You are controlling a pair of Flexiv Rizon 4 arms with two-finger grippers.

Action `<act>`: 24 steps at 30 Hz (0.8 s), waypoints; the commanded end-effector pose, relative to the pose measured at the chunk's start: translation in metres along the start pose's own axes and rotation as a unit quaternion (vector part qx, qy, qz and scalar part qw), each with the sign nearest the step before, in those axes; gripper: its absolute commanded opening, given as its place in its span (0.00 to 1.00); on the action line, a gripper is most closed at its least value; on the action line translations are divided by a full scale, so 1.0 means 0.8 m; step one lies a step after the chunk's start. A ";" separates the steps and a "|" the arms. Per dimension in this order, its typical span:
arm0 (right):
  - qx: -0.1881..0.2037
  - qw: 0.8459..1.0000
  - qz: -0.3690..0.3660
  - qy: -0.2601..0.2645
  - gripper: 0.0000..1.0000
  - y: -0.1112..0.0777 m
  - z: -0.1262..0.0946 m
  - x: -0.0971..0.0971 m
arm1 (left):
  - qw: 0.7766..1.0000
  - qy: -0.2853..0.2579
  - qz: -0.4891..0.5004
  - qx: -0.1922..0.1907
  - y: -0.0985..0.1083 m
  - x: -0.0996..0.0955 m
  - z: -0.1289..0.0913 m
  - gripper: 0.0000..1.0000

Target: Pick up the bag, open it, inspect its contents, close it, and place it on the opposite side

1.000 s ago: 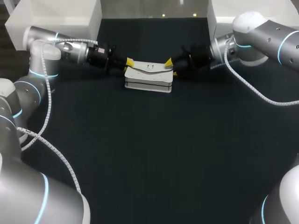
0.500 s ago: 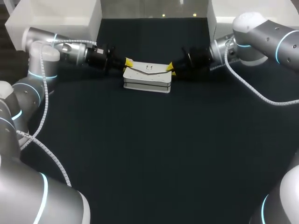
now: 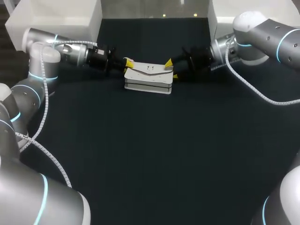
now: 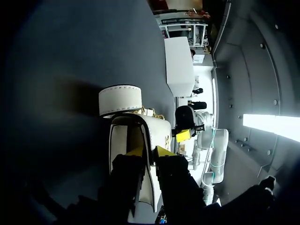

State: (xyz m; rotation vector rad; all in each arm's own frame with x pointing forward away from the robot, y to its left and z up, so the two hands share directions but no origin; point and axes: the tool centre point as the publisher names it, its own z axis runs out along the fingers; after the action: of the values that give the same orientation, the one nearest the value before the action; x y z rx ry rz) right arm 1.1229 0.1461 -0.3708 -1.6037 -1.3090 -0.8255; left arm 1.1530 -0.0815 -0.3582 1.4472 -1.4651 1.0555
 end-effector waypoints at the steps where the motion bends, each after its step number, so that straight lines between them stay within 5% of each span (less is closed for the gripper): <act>1: 0.004 1.000 0.000 0.003 0.00 0.003 0.006 -0.003 | 1.000 -0.001 0.000 0.000 0.001 -0.001 0.004 0.00; 4: 0.005 1.000 -0.002 0.003 0.00 0.002 0.006 -0.001 | 1.000 -0.003 0.002 0.000 0.003 0.002 0.001 0.01; 9: 0.005 1.000 -0.005 -0.005 0.00 0.000 0.002 0.004 | 1.000 -0.009 0.009 0.001 0.006 0.010 -0.005 0.49; 11: 0.004 1.000 -0.007 -0.008 0.00 -0.001 -0.001 0.007 | 1.000 -0.012 0.014 0.001 0.008 0.014 -0.008 0.87; 12: 0.004 1.000 -0.008 -0.010 0.22 -0.002 -0.002 0.008 | 1.000 -0.013 0.016 0.001 0.009 0.016 -0.010 1.00; 14: 0.002 1.000 -0.010 -0.014 0.60 -0.003 -0.004 0.011 | 1.000 -0.014 0.021 0.000 0.011 0.022 -0.013 1.00; 15: 0.001 1.000 -0.011 -0.016 0.88 -0.004 -0.005 0.012 | 1.000 -0.015 0.023 0.000 0.011 0.024 -0.014 1.00; 16: -0.001 1.000 -0.011 -0.017 1.00 -0.005 -0.006 0.012 | 1.000 -0.016 0.025 -0.001 0.012 0.027 -0.016 1.00; 24: -0.010 0.999 -0.007 -0.036 1.00 -0.014 -0.017 0.009 | 0.999 -0.028 0.041 -0.011 0.027 0.044 -0.042 1.00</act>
State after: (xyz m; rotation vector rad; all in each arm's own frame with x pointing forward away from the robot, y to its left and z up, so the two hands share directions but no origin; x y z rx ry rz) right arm 1.1212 0.1386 -0.3612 -1.6352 -1.3665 -0.7925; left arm 1.1425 -0.0701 -0.3273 1.3939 -1.5694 1.0510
